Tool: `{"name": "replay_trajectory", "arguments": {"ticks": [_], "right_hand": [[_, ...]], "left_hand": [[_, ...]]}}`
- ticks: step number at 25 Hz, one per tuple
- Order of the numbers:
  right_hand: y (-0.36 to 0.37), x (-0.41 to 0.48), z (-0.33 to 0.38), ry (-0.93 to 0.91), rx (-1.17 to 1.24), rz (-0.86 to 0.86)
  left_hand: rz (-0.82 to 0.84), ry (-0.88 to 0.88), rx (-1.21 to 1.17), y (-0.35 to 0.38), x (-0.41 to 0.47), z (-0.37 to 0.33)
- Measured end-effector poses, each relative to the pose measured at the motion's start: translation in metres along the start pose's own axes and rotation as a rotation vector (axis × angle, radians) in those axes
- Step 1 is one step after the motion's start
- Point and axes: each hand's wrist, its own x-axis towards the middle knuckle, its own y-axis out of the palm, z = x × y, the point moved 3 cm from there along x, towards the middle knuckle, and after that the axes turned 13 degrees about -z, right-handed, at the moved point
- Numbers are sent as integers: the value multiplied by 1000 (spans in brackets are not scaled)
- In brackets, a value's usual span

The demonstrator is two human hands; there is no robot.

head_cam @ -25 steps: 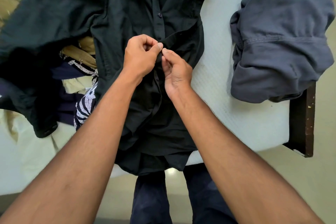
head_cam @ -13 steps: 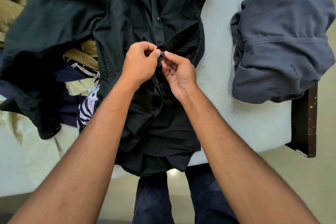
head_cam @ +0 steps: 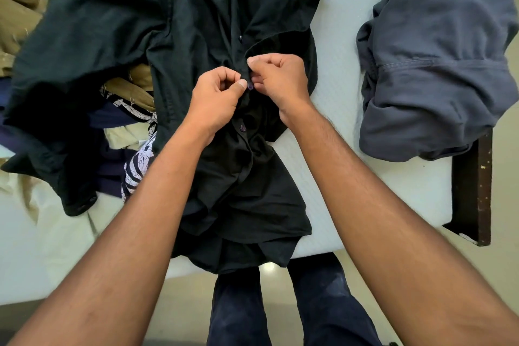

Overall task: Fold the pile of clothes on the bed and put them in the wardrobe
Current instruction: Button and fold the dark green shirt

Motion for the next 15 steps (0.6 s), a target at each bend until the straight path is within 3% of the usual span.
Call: {"name": "replay_trajectory", "arguments": {"ticks": [3, 6, 10, 13, 15], "right_hand": [[-12, -17, -12, 49, 26, 1], [-20, -30, -19, 202, 181, -45], [-19, -19, -6, 282, 256, -151], [-14, 1, 9, 228, 155, -137], [-10, 9, 19, 108, -19, -125]], "left_hand": [[3, 73, 67, -6, -10, 0], [37, 218, 339, -18, -22, -7], [26, 226, 507, -26, -30, -11], [36, 165, 580, -24, -22, -13], [-29, 165, 489, -24, -11, -25]]}}
